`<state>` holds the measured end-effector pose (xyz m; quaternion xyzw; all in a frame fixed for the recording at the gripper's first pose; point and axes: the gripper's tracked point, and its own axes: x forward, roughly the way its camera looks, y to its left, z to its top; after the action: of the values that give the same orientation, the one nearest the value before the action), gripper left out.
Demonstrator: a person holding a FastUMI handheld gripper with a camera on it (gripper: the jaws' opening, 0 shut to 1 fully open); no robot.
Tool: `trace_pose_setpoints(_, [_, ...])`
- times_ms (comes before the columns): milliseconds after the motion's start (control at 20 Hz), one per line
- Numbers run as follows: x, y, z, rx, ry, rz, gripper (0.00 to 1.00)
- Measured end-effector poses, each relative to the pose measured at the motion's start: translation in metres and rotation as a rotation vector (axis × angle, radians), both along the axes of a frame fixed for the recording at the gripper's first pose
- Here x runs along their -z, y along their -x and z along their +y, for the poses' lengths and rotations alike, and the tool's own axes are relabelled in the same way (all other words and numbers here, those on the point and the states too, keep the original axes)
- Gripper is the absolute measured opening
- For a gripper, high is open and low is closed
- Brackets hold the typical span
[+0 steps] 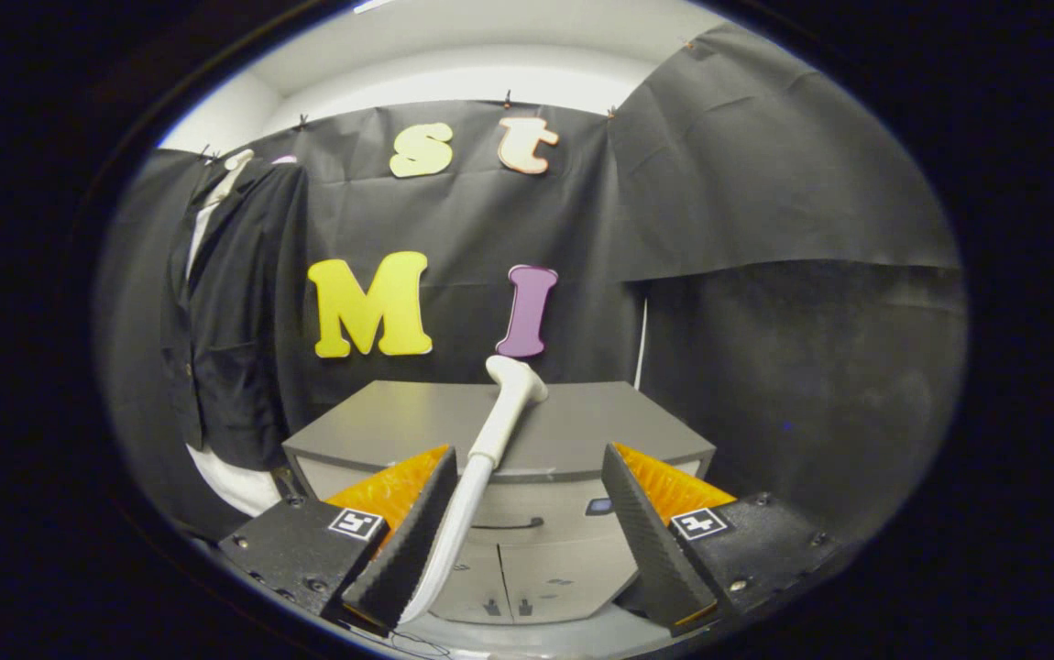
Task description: Iron the clothes twice with a garment steamer, once on the left side and once on the right side.
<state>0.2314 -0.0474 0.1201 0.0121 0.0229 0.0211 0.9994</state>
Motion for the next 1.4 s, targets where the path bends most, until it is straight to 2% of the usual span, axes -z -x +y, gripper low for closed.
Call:
trace_pose_setpoints(300, [0.009, -0.089, 0.010, -0.066, -0.031, 0.141, 0.99])
trace_pose_setpoints(600, [0.021, -0.143, 0.031, -0.138, -0.023, 0.245, 0.98])
trace_pose_setpoints(750, [0.033, -0.162, 0.042, -0.166, -0.064, 0.322, 0.96])
trace_pose_setpoints(800, [0.035, -0.166, 0.042, -0.161, -0.079, 0.343, 0.91])
trace_pose_setpoints(1000, [0.040, -0.176, 0.045, -0.157, -0.169, 0.391, 0.56])
trace_pose_setpoints(1150, [0.040, -0.178, 0.049, -0.200, -0.223, 0.405, 0.50])
trace_pose_setpoints(1250, [0.040, -0.176, 0.051, -0.230, -0.280, 0.419, 0.41])
trace_pose_setpoints(1300, [0.040, -0.176, 0.052, -0.236, -0.273, 0.410, 0.36])
trace_pose_setpoints(1400, [0.036, -0.173, 0.052, -0.234, -0.244, 0.383, 0.35])
